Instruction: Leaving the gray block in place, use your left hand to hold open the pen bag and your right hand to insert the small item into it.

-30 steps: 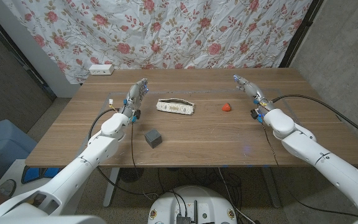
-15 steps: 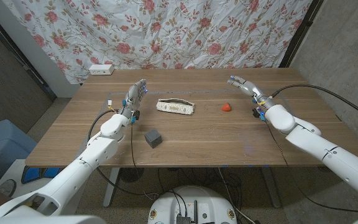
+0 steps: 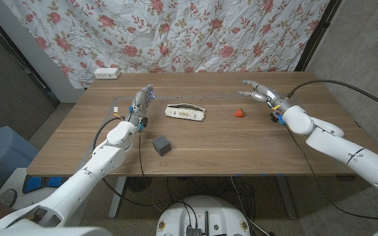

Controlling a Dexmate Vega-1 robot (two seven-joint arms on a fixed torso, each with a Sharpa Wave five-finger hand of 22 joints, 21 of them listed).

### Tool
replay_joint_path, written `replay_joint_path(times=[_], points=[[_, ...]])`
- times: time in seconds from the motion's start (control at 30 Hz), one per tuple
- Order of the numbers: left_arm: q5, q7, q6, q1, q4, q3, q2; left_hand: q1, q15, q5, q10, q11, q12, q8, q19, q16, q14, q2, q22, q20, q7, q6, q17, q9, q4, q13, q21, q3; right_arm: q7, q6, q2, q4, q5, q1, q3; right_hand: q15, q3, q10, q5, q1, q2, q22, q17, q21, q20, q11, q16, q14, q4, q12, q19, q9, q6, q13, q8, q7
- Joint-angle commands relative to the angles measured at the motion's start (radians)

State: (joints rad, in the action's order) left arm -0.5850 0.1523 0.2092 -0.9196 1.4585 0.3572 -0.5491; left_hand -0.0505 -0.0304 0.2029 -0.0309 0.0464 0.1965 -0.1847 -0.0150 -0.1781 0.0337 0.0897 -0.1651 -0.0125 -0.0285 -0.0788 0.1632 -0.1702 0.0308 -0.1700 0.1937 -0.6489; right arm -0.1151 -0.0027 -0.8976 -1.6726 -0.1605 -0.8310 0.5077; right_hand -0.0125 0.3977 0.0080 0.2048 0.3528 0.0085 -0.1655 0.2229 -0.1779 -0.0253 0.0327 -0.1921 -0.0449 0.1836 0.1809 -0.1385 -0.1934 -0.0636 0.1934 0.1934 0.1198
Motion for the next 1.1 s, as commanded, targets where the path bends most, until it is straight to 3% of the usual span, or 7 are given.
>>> replay_joint_path(times=[0.03, 0.33, 0.6, 0.73, 1.1], points=[[0.001, 0.021, -0.012, -0.012, 0.013, -0.004, -0.001, -0.004, -0.019, -0.002, -0.012, 0.003, 0.004, 0.002, -0.009, -0.004, -0.010, 0.052, -0.005, 0.003, 0.003, -0.008, 0.003, -0.002, -0.008, -0.003, 0.007, -0.004, 0.103, -0.093, -0.073, -0.076, -0.077, 0.021, 0.023, -0.011, 0.008, -0.018, 0.006, 0.029, -0.012, -0.001, -0.002, -0.002, -0.015, 0.005, 0.002, -0.016, 0.007, -0.002, 0.004, -0.003, 0.006, 0.002, 0.013, 0.004], [-0.001, 0.014, -0.030, -0.005, 0.014, -0.004, -0.011, -0.001, -0.018, -0.002, -0.016, 0.003, 0.003, 0.002, -0.011, -0.002, -0.011, 0.056, -0.005, 0.005, 0.004, -0.009, 0.004, -0.002, -0.008, -0.003, 0.005, -0.007, 0.198, -0.136, -0.103, -0.120, -0.121, 0.057, 0.041, -0.036, 0.021, -0.054, 0.021, 0.086, -0.040, -0.002, -0.006, -0.003, -0.054, -0.001, 0.001, -0.042, 0.006, -0.002, 0.017, -0.007, -0.001, 0.004, 0.025, 0.015], [0.002, 0.020, -0.032, -0.003, 0.013, -0.006, -0.012, 0.002, -0.017, -0.002, -0.016, -0.001, 0.001, 0.002, -0.011, -0.002, -0.011, 0.063, -0.005, 0.007, 0.007, -0.010, 0.005, -0.002, -0.004, -0.003, 0.004, -0.010, 0.313, -0.242, -0.110, -0.172, -0.193, 0.106, 0.081, -0.053, 0.022, -0.084, 0.019, 0.116, -0.069, -0.003, -0.007, -0.001, -0.087, -0.001, 0.003, -0.068, 0.004, -0.003, 0.032, -0.010, -0.002, 0.005, 0.032, 0.025], [-0.002, 0.016, -0.028, -0.004, 0.009, -0.004, -0.007, 0.003, -0.016, -0.002, -0.016, 0.000, 0.001, 0.002, -0.011, -0.002, -0.011, 0.065, -0.005, 0.007, 0.008, -0.012, 0.006, -0.002, -0.003, -0.003, 0.004, -0.012, 0.362, -0.277, -0.106, -0.185, -0.220, 0.131, 0.099, -0.075, 0.021, -0.123, 0.011, 0.140, -0.094, -0.003, -0.007, -0.001, -0.105, -0.023, 0.002, -0.089, 0.002, -0.005, 0.045, -0.013, 0.006, 0.007, 0.033, 0.025], [0.002, 0.018, -0.043, 0.000, 0.014, -0.005, -0.019, -0.002, -0.009, -0.001, -0.016, -0.008, -0.002, 0.003, -0.011, 0.000, -0.009, 0.090, -0.005, 0.016, 0.015, -0.012, 0.005, -0.002, 0.001, -0.004, 0.002, -0.029, 0.467, -0.319, -0.091, -0.194, -0.320, 0.200, 0.160, -0.108, 0.021, -0.129, 0.001, 0.164, -0.117, -0.003, -0.005, -0.005, -0.117, -0.052, -0.007, -0.089, -0.003, 0.007, 0.049, -0.018, -0.003, 0.011, 0.044, 0.010]])
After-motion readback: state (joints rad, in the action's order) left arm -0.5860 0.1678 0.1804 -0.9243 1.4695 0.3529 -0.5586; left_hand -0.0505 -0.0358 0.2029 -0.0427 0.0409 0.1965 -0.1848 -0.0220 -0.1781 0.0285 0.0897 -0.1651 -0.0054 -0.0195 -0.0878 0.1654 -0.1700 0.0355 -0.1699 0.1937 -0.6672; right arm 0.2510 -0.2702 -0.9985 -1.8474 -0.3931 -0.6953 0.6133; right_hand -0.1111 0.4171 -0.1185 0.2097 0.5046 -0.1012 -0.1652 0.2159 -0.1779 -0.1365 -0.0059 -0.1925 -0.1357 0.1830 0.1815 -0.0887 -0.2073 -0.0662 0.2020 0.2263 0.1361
